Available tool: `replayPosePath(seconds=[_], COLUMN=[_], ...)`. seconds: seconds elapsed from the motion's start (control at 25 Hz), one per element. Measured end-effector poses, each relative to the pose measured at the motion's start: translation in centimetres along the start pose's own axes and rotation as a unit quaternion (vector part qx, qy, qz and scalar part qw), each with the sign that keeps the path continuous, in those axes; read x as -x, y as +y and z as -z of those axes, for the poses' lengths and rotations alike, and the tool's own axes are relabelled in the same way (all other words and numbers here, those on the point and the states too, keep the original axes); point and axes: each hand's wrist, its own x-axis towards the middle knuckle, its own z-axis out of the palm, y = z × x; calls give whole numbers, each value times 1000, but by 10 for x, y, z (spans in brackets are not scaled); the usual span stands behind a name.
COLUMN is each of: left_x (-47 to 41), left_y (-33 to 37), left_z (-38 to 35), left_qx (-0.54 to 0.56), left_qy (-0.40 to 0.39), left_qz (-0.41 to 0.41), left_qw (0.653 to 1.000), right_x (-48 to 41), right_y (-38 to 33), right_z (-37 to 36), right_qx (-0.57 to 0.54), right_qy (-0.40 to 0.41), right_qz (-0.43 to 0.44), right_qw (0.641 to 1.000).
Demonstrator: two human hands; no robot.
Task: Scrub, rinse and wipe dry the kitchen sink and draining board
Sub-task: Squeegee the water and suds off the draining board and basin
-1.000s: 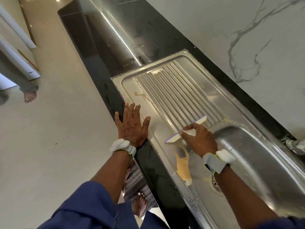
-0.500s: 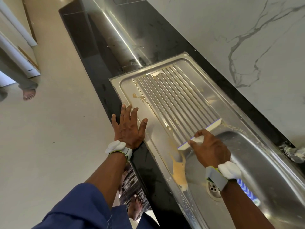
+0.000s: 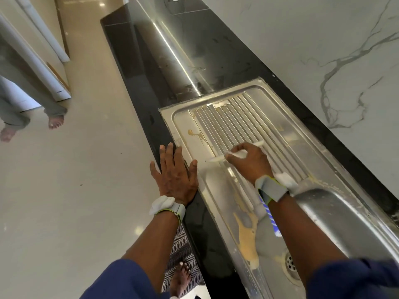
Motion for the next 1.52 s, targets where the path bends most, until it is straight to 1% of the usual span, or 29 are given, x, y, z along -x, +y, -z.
replayPosePath(seconds=[0.12, 0.28, 0.4, 0.52, 0.6, 0.72, 0.88, 1.04, 1.2, 1.28, 1.32, 1.44, 1.52], left_x=[-3, -3, -4, -3, -4, -4, -1, -1, -3, -3, -2, -3, -3], left_y=[0, 0, 0, 3, 3, 4, 5, 4, 2, 2, 3, 2, 2], left_z=[-4, -7, -6, -5, -2, -3, -2, 0, 1, 2, 2, 1, 2], left_qx=[-15, -29, -32, -31, -28, -22, -11, -5, -1, 4, 5, 7, 6], left_qy=[2, -2, -11, -18, -27, -35, -30, -43, -43, -39, -37, -36, -33], left_qz=[12, 11, 10, 16, 24, 29, 19, 9, 5, -1, -4, -6, -6], left_qw=[1000, 1000, 999, 999, 999, 999, 999, 999, 999, 999, 999, 999, 999], right_x=[-70, -138, -162, -165, -151, -107, -15, 85, 136, 140, 137, 98, 78], right_y=[-43, -90, -101, -90, -78, -49, 16, 81, 118, 116, 113, 91, 78], right_z=[-34, -70, -88, -98, -96, -76, -37, -1, 30, 46, 51, 49, 34], right_qx=[4, 11, 29, 44, 60, 99, 91, 77, 118, 104, 82, 17, 25], right_qy=[-4, 2, -11, -23, -21, -24, -45, -41, -74, -100, -96, -30, -21], right_qz=[19, 31, 19, 18, 23, 23, 1, -19, -52, -56, -48, -27, -34], right_qw=[1000, 999, 999, 999, 998, 995, 995, 996, 989, 988, 991, 999, 999])
